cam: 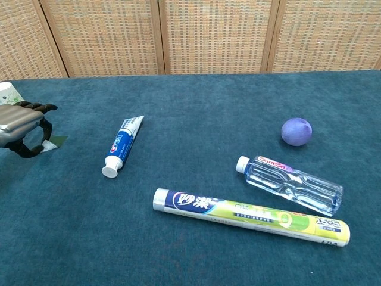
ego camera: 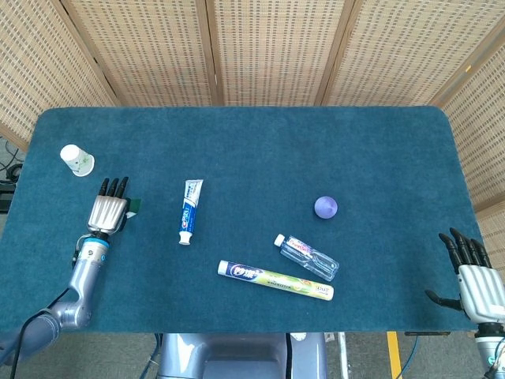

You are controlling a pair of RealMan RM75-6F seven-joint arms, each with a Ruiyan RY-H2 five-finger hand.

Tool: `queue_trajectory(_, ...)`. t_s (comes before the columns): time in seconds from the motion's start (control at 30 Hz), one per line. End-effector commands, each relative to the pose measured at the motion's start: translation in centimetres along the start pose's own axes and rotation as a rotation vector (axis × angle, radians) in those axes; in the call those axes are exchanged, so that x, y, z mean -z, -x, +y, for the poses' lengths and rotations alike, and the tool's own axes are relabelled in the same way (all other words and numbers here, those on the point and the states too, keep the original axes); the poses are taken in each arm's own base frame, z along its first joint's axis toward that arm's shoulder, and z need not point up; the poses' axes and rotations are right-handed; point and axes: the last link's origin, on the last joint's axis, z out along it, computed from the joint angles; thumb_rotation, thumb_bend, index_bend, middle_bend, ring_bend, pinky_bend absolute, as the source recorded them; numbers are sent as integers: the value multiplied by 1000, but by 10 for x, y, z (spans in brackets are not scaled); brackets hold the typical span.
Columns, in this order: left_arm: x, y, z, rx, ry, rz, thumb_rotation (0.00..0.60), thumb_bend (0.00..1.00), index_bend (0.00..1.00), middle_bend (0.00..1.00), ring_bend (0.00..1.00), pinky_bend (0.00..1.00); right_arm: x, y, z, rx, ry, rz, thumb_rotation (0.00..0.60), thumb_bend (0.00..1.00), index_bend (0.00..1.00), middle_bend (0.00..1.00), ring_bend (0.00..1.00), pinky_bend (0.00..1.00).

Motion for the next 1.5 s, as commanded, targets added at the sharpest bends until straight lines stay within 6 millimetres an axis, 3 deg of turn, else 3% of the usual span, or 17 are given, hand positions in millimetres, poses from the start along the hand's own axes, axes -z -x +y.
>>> queue_trajectory(0.03,-3,-5,1,5,1,22,600,487,590,0,0,0,0,0,0,1,-1,-1,600,144,0,0,0,0)
queue_trajectory(0.53,-34,-31,-3,13,-54,69,600,487,590,0,0,0,-1,1,1,2,6,-3,600,144,0,0,0,0)
queue_trajectory(0.9,-41,-69,-21,168,-134,202,600,455,567,0,0,0,-1,0,2,1,9,-2,600,144,0,0,0,0)
queue_trajectory(1.03,-25,-85,-24,210,-99,290,600,422,498,0,0,0,-1,1,2,4,8,-2,600,145,0,0,0,0)
queue_trajectory(1.13,-3,-94,-25,258,-64,333,600,350,369,0,0,0,-1,1,1,7,6,-2,600,145,0,0,0,0)
queue_trajectory(1.27,35,-99,-30,290,-45,320,600,276,214,0,0,0,0,0,1,9,6,3,600,145,0,0,0,0)
queue_trajectory(1.5,106,-94,-37,264,-42,258,600,220,92,0,0,0,1,-4,1,8,13,24,600,144,0,0,0,0)
